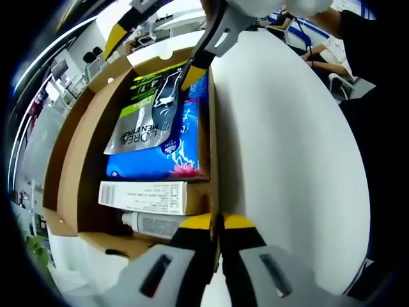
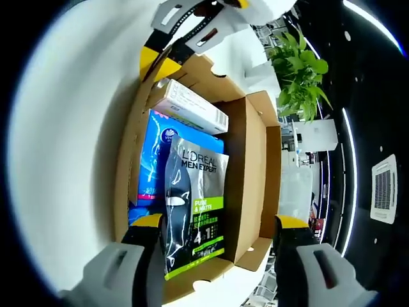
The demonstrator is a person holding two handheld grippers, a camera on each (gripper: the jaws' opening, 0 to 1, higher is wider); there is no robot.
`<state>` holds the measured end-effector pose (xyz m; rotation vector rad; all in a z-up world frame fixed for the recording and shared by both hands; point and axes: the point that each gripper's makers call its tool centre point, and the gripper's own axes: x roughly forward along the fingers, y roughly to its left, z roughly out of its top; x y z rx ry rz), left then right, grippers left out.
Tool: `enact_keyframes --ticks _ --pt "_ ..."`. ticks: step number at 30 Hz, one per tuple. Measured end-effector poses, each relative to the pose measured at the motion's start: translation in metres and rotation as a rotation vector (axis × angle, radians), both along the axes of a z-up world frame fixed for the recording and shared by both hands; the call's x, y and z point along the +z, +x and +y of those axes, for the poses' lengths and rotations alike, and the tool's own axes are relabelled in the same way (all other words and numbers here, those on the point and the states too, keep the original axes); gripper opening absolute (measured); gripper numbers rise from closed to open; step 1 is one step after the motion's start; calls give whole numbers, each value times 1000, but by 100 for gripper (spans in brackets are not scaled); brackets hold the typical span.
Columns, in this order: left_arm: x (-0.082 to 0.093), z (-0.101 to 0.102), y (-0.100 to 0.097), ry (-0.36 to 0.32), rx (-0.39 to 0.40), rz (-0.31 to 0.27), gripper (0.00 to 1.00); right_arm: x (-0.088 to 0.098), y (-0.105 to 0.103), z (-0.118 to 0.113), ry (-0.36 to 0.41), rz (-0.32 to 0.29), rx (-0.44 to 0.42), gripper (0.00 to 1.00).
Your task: Operate the shoe box by opening the lid, removing the specified soft item, and placing it in the target area until the item is outside and the box remains undamaged.
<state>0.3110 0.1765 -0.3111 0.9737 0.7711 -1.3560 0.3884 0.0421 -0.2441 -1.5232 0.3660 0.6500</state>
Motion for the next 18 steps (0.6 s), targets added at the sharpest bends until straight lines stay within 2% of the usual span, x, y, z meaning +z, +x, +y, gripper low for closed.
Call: enact_keyframes --ticks 11,18 --pt "1 -1 -1 -1 2 0 2 1 6 1 1 -33 -18 74" --pt "1 -1 0 0 4 2 2 25 3 4 -44 -141 0 72"
